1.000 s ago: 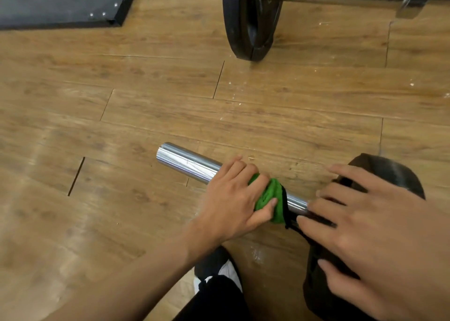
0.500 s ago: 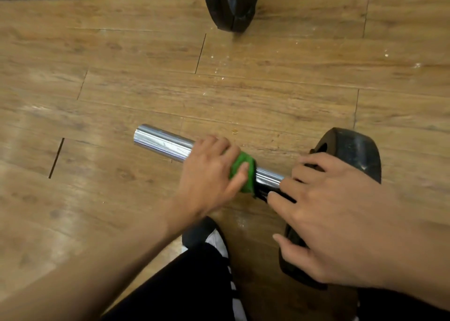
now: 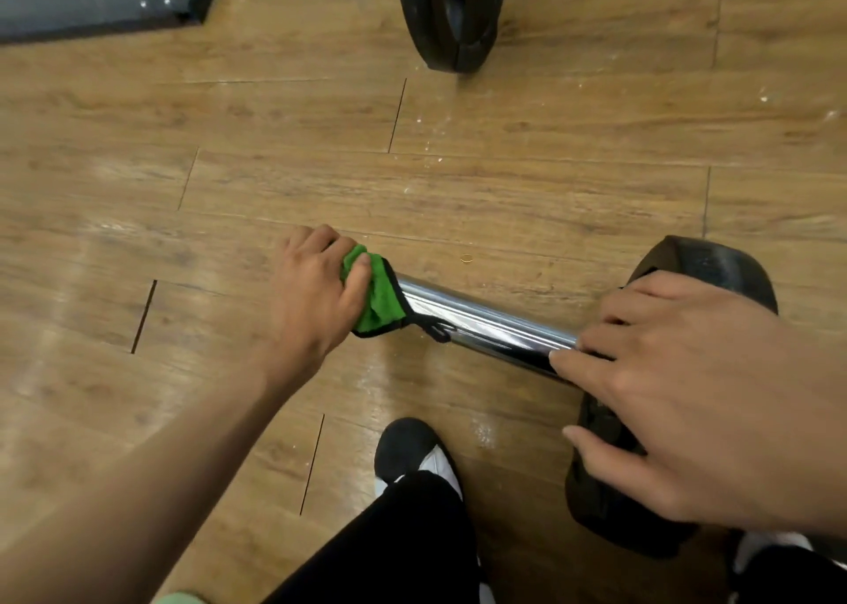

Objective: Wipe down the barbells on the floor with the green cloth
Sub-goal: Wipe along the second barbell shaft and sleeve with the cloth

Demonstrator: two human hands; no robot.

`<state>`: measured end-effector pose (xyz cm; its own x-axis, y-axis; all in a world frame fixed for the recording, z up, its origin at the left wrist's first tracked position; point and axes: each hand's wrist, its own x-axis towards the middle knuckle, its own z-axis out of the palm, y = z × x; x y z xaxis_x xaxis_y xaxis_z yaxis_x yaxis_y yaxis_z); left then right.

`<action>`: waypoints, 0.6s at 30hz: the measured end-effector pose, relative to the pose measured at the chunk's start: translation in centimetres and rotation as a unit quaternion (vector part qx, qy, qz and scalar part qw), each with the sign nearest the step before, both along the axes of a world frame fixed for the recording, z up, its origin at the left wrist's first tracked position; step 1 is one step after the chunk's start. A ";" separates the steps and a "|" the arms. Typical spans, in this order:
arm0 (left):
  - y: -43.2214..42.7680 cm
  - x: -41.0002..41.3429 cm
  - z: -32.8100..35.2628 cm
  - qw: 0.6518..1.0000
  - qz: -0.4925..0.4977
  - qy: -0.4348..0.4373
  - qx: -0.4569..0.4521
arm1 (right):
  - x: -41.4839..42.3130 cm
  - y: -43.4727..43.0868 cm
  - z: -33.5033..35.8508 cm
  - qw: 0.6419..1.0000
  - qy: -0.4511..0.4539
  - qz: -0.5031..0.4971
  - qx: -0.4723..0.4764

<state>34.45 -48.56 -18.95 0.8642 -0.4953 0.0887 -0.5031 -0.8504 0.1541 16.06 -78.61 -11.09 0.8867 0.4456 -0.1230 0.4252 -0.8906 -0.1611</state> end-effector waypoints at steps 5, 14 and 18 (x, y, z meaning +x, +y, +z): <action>-7.7 -7.7 -0.8 0.992 -0.127 -0.011 -0.005 | 1.0 -1.0 0.3 0.999 0.034 0.007 -0.003; -1.6 0.1 -1.5 0.989 -0.125 -0.044 0.067 | 5.8 -5.8 0.7 0.998 0.036 0.013 0.058; -4.2 1.1 -0.5 1.000 -0.022 0.002 0.011 | 6.4 -6.5 0.6 0.997 0.002 -0.067 0.024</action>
<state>35.58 -52.75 -19.48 0.8414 -0.5353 0.0741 -0.5403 -0.8301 0.1378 22.42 -85.14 -10.44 0.9385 0.3279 -0.1080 0.3016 -0.9310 -0.2054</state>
